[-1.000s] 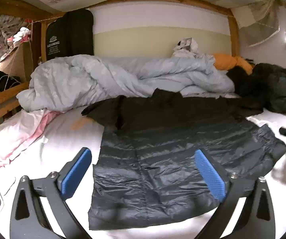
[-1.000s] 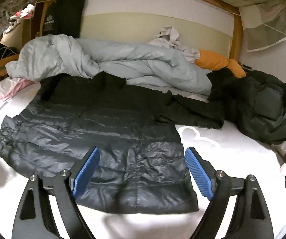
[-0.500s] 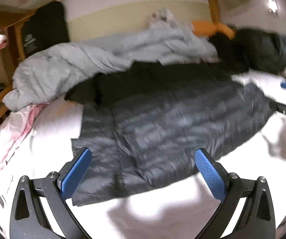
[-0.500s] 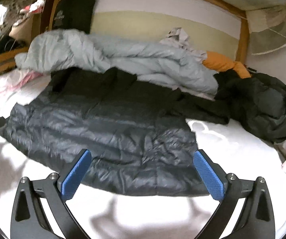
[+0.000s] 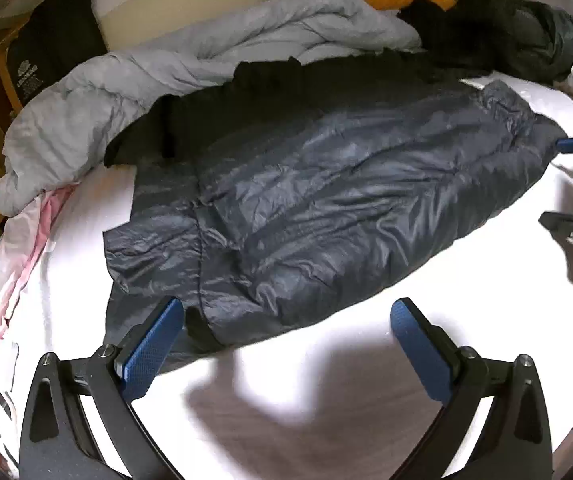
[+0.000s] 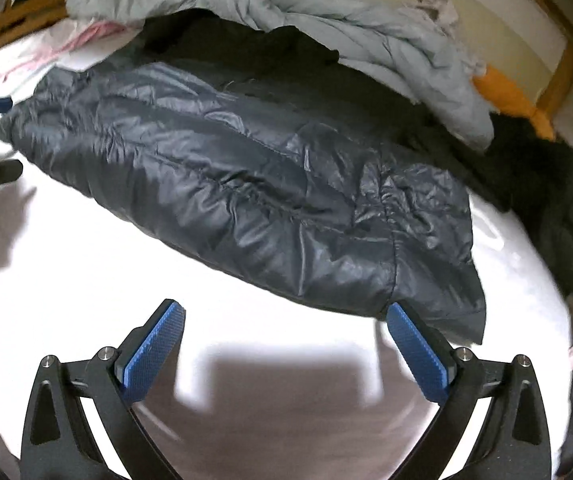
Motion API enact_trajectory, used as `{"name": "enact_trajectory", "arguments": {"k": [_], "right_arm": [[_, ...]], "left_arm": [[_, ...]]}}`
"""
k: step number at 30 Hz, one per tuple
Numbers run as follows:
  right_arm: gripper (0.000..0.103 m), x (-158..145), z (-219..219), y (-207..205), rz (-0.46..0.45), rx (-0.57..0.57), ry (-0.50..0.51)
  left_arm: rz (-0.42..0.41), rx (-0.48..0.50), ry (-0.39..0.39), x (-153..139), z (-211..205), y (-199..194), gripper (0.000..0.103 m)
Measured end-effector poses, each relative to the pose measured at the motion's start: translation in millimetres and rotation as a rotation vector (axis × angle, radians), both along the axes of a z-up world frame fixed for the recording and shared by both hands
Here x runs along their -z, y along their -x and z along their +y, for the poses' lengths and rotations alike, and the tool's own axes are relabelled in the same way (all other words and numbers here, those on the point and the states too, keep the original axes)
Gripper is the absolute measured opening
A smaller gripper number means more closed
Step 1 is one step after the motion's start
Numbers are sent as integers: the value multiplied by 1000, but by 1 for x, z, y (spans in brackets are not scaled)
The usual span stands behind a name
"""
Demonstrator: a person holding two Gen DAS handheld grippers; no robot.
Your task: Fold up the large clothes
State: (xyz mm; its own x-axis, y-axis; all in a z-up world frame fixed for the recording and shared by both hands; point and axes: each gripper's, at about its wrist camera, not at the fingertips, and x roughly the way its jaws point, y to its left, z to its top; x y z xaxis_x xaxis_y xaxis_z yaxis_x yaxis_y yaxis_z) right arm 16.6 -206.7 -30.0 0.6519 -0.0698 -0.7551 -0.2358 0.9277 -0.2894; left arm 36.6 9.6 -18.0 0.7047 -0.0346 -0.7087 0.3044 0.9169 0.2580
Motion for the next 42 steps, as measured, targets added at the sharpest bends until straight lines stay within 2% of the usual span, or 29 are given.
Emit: {"name": "enact_trajectory", "arguments": {"k": [3,10,16,18,19,21,22,23,24,25,26,27,28,31,34,36,40,42], "right_arm": [[103,2,-3,-4,-1,21,6],[103,5,-15,-15,-71,100,88],[103,5,-24,-33,-105,144,100],[103,5,-29,-40,-128,178,113],[103,6,-31,-41,-135,188,118],[101,7,-37,-47,-148,214,118],[90,7,-39,-47,-152,220,111],[82,5,-42,-47,-154,218,96],[65,4,-43,-47,-155,218,92],[54,4,-44,-46,-156,218,93],[50,3,-43,-45,-157,212,92],[35,2,-42,-42,-162,209,93],[26,1,-42,-38,-168,213,97],[21,-8,-43,-21,-167,210,57],[19,-24,-43,4,-181,198,20],[19,-31,-45,21,-178,202,-14],[19,-36,-47,54,-115,201,-74],[20,-36,-47,68,-95,190,-72]], "left_arm": [[12,-6,-14,6,-1,-2,103],[6,-58,-39,14,4,-12,103],[-27,-103,-58,18,14,-22,103],[-69,-114,-59,21,18,-27,103],[-85,-129,-73,24,20,-31,101],[-84,-156,-58,24,25,-39,85],[-83,-167,-36,22,29,-41,81],[-84,-177,-22,20,33,-42,73],[-88,-187,-21,20,35,-42,63],[-94,-192,-23,19,36,-41,59],[-105,-189,-26,18,36,-38,50],[-120,-182,-30,16,36,-35,43],[-137,-175,-42,14,34,-30,40],[-170,-164,-59,4,34,-16,33],[-148,-174,31,-12,45,2,30],[-119,-183,77,-18,52,18,30],[-52,-180,121,-24,58,46,32],[-40,-179,119,-25,61,54,39]]}}
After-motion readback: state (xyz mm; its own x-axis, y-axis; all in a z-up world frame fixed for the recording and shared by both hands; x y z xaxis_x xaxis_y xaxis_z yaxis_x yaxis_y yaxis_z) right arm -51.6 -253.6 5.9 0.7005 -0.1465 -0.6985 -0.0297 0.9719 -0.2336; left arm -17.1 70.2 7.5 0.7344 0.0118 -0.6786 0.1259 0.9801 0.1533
